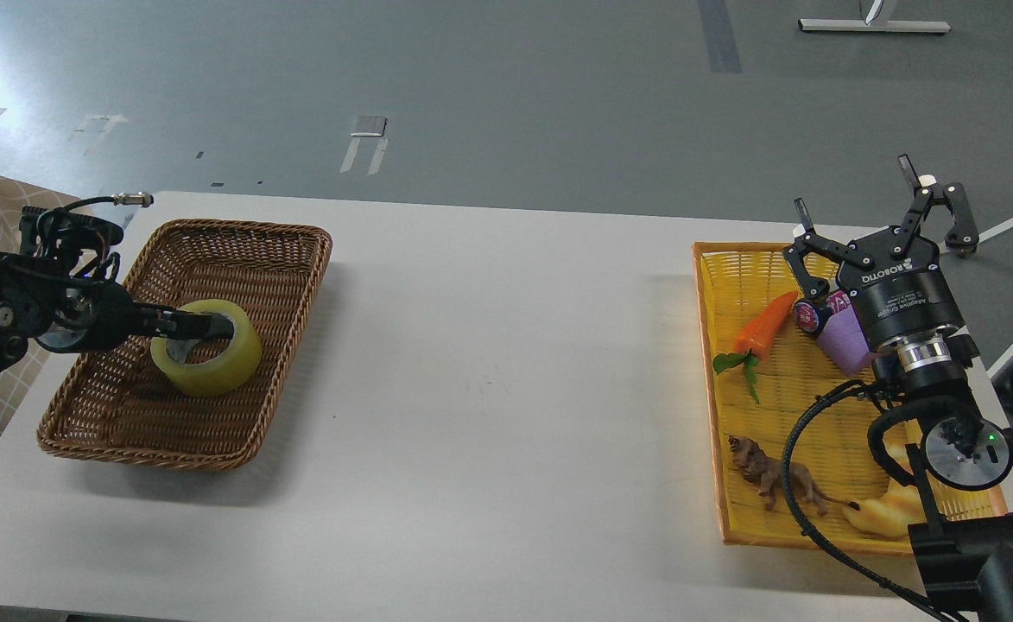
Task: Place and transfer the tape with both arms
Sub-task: 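Release the tape and pull the left gripper up out of the basket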
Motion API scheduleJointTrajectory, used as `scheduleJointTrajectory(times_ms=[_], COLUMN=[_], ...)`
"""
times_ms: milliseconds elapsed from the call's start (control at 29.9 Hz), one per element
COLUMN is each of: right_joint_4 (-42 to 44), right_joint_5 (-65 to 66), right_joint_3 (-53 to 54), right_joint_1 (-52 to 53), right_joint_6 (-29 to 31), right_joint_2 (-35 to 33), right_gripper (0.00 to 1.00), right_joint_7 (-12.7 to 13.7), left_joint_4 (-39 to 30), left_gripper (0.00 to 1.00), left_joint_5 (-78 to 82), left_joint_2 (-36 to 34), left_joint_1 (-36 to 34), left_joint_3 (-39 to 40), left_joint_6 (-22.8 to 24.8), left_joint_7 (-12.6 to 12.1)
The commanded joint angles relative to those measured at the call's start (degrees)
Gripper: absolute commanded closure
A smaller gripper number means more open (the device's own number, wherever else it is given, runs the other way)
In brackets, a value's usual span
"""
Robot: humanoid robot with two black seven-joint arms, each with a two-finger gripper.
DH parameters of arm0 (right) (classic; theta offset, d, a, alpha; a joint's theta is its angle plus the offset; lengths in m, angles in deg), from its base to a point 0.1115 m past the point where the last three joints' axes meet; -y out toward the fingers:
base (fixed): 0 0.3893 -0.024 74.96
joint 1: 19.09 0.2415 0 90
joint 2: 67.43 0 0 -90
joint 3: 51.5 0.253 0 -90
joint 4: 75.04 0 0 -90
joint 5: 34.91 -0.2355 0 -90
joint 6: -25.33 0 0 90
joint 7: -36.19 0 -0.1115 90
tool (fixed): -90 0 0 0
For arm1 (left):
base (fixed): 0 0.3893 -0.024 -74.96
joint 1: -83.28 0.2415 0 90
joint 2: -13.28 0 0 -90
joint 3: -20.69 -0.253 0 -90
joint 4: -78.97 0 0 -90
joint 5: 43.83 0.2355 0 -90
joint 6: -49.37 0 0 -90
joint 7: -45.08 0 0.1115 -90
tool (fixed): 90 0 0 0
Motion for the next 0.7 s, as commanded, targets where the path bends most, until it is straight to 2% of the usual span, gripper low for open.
scheduleJointTrajectory(times_ms=[0,234,401,468,668], right_joint_4=[0.03,-0.05,-0.06,-0.14,-0.14], right_joint_5=[0.07,-0.02,-0.02,-0.02,0.07], right_joint_3=[0.00,0.00,0.09,0.09,0.27], right_joint_1=[0.00,0.09,0.09,0.17,0.70], right_joint_6=[0.00,0.00,0.00,0.00,0.00], right_joint_2=[0.00,0.09,0.01,-0.08,-0.26], right_gripper=[0.00,0.00,0.00,0.00,0.00], right_joint_7=[0.00,0.00,0.09,0.09,0.09], left_joint_4=[-0.67,-0.76,-1.72,-3.22,-4.01], left_gripper=[0.19,0.11,0.09,0.04,0.02], left_joint_5=[-2.62,-18.06,-31.59,-39.78,-60.53], left_joint_2=[-0.74,-0.92,-0.65,-0.65,1.36], left_joint_1=[-1.40,-12.29,-17.04,-17.32,-17.05], left_joint_3=[0.41,0.94,1.73,4.09,9.64], left_joint_6=[-0.17,0.80,2.52,2.52,2.52], left_joint_7=[0.17,0.87,1.05,1.31,1.58])
